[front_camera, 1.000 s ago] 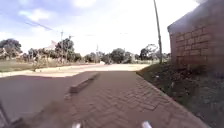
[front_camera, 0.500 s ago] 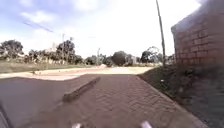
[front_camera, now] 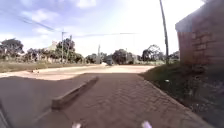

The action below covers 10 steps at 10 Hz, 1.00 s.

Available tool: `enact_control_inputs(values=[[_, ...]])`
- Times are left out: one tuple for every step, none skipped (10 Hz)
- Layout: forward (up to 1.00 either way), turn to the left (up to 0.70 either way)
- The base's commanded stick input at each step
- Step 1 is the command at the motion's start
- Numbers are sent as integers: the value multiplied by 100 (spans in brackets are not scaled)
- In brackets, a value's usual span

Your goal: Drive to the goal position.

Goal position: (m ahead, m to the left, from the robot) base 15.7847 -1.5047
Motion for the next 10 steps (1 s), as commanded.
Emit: enact_control_inputs(values=[[70, -29], [70, -12], [70, 0], [70, 0], [70, 0], [70, 0], [70, 0], [70, 0], [23, 0], [0, 0]])
